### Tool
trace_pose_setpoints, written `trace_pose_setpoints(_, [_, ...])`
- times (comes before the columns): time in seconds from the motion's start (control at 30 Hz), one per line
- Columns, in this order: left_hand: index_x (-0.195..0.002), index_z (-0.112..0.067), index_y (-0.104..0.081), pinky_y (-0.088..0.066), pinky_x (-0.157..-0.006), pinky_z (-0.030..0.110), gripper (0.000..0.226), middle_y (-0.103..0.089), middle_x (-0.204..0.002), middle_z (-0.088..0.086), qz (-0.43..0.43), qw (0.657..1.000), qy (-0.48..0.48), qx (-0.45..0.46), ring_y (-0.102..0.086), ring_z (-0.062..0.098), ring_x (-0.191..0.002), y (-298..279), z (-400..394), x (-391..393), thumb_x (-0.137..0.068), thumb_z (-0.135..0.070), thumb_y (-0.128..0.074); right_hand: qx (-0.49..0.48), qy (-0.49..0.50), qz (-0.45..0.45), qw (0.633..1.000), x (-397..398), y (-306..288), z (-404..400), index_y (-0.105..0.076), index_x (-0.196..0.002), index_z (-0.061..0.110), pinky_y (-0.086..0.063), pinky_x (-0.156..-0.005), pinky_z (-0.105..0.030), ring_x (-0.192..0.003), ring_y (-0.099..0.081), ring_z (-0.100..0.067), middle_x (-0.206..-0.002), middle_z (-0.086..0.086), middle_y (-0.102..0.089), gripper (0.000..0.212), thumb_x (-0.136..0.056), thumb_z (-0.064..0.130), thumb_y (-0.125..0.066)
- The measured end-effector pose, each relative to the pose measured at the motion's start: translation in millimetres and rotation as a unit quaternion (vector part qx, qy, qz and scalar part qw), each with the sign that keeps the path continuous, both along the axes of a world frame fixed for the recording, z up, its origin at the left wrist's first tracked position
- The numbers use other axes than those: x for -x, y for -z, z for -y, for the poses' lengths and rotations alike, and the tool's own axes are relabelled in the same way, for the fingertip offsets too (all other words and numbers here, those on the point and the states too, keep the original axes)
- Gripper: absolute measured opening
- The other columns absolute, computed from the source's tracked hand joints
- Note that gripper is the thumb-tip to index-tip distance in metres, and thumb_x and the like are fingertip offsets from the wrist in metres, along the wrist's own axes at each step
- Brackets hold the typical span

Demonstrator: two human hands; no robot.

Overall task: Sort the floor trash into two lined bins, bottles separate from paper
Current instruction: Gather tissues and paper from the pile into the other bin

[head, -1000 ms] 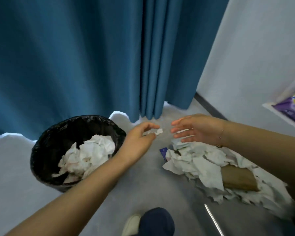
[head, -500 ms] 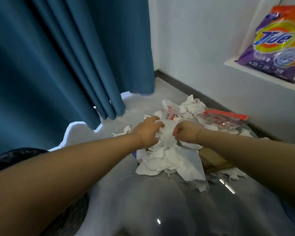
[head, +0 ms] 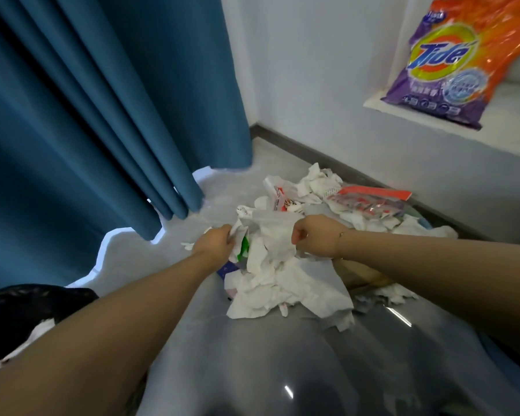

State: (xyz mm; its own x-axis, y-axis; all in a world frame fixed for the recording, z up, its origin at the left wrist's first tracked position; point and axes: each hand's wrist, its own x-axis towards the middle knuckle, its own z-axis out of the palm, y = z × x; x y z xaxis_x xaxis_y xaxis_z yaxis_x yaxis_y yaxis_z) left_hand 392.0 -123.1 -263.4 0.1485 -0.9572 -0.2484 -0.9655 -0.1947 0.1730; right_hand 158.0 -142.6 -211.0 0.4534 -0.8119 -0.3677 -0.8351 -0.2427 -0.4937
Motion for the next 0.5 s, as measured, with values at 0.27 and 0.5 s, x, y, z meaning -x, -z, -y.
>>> trace_pose_setpoints(0.27, [-0.087,-0.004,-0.055,-0.033,-0.062,0.032,0.018,-0.055,-0.075,0.007,-0.073,0.974,-0.076,0.203,-0.049,0.027,-0.071,-50,-21,-39,-0.096,-0.019,-0.049,0.057,0.005,0.049,0.997,4,3,-1,-0.062,-0.113,0.017,-0.035,-0.074,-0.018,-0.092,-0.05,-0.011,-0.12,0.0,-0.058,0.024,-0.089,0.017,-0.054])
trace_pose_setpoints(0.5, [-0.077,-0.022,-0.052,-0.035,-0.057,0.015,0.019,-0.056,-0.073,-0.011,-0.144,0.938,-0.089,0.301,-0.05,0.014,-0.069,-68,-54,-54,-0.093,-0.013,-0.053,0.093,0.023,0.186,0.978,-29,-5,-11,-0.04,-0.132,0.02,-0.041,-0.099,-0.031,-0.119,-0.044,-0.02,-0.139,-0.001,-0.034,0.054,-0.084,0.027,-0.066])
